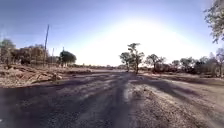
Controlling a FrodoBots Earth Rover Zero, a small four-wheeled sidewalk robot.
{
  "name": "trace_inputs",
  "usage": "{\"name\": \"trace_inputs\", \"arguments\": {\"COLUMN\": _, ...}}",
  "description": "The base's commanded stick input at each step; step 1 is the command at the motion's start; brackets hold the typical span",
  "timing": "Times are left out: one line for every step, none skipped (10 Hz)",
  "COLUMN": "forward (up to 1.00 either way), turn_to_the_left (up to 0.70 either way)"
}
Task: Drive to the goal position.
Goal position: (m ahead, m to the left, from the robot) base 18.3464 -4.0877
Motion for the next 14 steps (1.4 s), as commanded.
{"name": "trace_inputs", "arguments": {"forward": 0.5, "turn_to_the_left": 0.0}}
{"name": "trace_inputs", "arguments": {"forward": 0.5, "turn_to_the_left": 0.0}}
{"name": "trace_inputs", "arguments": {"forward": 0.5, "turn_to_the_left": 0.0}}
{"name": "trace_inputs", "arguments": {"forward": 0.5, "turn_to_the_left": 0.0}}
{"name": "trace_inputs", "arguments": {"forward": 0.5, "turn_to_the_left": 0.0}}
{"name": "trace_inputs", "arguments": {"forward": 0.5, "turn_to_the_left": 0.0}}
{"name": "trace_inputs", "arguments": {"forward": 0.5, "turn_to_the_left": 0.0}}
{"name": "trace_inputs", "arguments": {"forward": 0.5, "turn_to_the_left": 0.0}}
{"name": "trace_inputs", "arguments": {"forward": 0.5, "turn_to_the_left": 0.0}}
{"name": "trace_inputs", "arguments": {"forward": 0.5, "turn_to_the_left": 0.0}}
{"name": "trace_inputs", "arguments": {"forward": 0.5, "turn_to_the_left": 0.0}}
{"name": "trace_inputs", "arguments": {"forward": 0.5, "turn_to_the_left": 0.0}}
{"name": "trace_inputs", "arguments": {"forward": 0.5, "turn_to_the_left": 0.0}}
{"name": "trace_inputs", "arguments": {"forward": 0.5, "turn_to_the_left": 0.0}}
